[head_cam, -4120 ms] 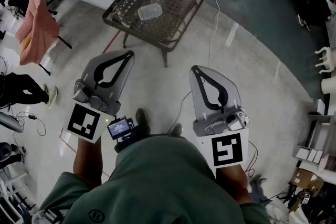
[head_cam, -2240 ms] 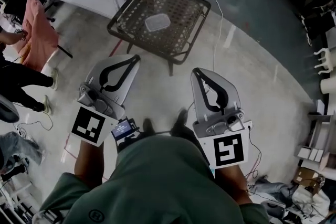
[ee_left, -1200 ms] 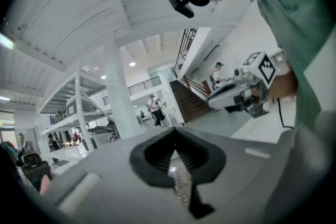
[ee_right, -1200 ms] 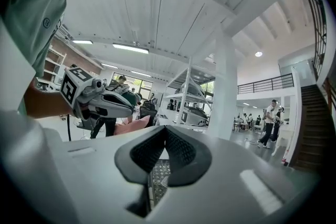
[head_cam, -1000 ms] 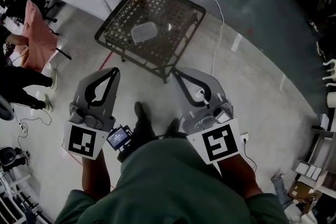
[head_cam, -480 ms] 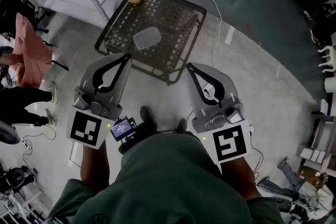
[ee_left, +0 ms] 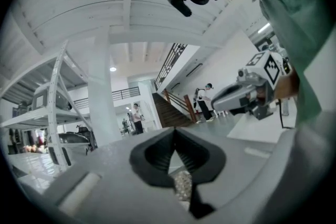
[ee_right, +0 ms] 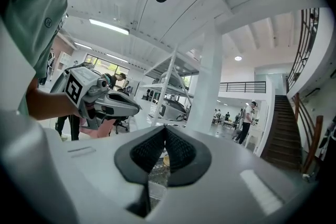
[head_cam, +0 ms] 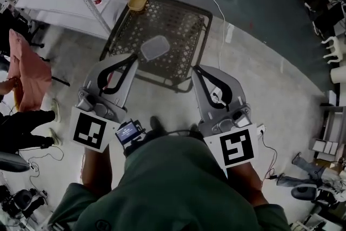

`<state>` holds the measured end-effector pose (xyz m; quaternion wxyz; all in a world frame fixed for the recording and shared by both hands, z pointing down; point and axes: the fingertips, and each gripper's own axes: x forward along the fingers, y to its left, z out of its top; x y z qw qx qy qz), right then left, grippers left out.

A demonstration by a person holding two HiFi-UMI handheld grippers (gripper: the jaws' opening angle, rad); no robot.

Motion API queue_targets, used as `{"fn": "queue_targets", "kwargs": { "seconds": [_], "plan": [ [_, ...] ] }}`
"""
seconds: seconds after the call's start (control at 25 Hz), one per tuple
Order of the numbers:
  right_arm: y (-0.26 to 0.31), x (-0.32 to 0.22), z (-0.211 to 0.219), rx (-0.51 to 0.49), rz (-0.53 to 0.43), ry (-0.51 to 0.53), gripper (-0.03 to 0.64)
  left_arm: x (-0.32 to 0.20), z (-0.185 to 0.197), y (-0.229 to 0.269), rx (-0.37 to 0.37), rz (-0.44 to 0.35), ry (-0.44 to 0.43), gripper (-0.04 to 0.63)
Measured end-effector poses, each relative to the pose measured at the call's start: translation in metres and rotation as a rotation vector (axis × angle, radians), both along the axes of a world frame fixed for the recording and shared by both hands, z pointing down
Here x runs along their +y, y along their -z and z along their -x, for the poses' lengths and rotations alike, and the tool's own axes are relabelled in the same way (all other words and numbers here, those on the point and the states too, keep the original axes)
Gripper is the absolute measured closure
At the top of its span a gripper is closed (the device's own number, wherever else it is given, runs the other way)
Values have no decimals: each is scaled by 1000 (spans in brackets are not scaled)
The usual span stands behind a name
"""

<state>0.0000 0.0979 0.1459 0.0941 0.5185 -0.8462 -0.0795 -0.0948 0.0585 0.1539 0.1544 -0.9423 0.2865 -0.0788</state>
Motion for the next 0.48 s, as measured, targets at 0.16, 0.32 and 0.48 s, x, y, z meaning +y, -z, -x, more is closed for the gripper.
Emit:
{"fn": "queue_targets", "kwargs": {
  "seconds": [0.16,0.32,0.48],
  "plan": [
    [3,-9,6,7,2,-16,611,-11,8,0,3,3,-13,592],
    [-4,-21,12,18,22,4,611,-25,13,-9,20,28,10,592],
    [-16,-52,12,16,44,47,611,-49,15,-22,-8,40,42,592]
  ]
}}
